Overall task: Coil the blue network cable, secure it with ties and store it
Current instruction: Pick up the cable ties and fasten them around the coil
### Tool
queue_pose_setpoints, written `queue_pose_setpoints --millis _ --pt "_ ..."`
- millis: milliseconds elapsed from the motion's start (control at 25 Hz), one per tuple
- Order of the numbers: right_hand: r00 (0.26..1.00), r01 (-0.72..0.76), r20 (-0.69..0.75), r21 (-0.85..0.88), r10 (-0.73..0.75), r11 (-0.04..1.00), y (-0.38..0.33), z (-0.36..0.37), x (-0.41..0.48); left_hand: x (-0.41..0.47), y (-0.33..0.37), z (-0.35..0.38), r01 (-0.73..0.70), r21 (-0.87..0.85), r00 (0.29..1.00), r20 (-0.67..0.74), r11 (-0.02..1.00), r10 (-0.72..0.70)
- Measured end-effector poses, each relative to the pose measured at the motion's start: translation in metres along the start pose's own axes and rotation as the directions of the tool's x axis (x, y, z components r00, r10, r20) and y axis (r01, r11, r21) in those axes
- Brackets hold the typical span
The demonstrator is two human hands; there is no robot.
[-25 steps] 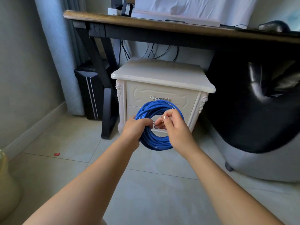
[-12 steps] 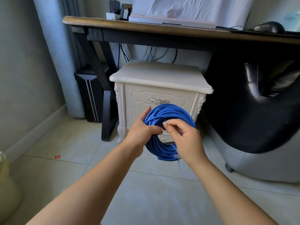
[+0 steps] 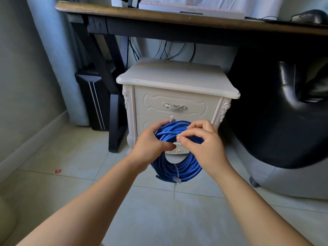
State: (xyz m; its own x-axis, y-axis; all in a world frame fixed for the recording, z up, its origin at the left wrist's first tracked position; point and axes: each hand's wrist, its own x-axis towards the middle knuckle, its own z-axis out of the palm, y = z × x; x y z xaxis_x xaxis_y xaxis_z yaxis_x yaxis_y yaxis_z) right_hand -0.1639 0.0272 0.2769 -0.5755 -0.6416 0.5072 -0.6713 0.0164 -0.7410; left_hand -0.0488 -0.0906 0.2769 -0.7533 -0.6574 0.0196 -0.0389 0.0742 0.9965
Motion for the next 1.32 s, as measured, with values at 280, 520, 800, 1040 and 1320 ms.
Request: queue_pose_setpoints --millis 280,520,800,1040,1320 --pt "0.964 -0.265 0.061 0.217 0.258 0.939 0.002 -0.008 0.007 0.002 0.001 0.012 -0.074 -0.042 0.995 0.070 0.996 0.077" --pt "0.925 -0.378 0.116 0.213 0.361 0.901 0.002 -0.013 0.011 0.004 -0.003 0.018 -0.136 0.059 0.988 0.075 0.989 0.131" --pt "0.919 -0.394 0.140 0.260 0.369 0.882 0.001 -0.014 0.013 0.005 -0.003 0.016 -0.184 0.115 0.980 0.093 0.976 0.173" --pt "0.914 -0.404 0.170 0.288 0.369 0.868 0.004 -0.011 0.014 0.007 -0.004 0.014 -0.212 0.144 0.974 0.112 0.967 0.197" --pt "0.909 -0.413 0.179 0.279 0.376 0.867 0.005 -0.007 0.016 0.010 -0.007 0.012 -0.204 0.160 0.976 0.109 0.966 0.188"
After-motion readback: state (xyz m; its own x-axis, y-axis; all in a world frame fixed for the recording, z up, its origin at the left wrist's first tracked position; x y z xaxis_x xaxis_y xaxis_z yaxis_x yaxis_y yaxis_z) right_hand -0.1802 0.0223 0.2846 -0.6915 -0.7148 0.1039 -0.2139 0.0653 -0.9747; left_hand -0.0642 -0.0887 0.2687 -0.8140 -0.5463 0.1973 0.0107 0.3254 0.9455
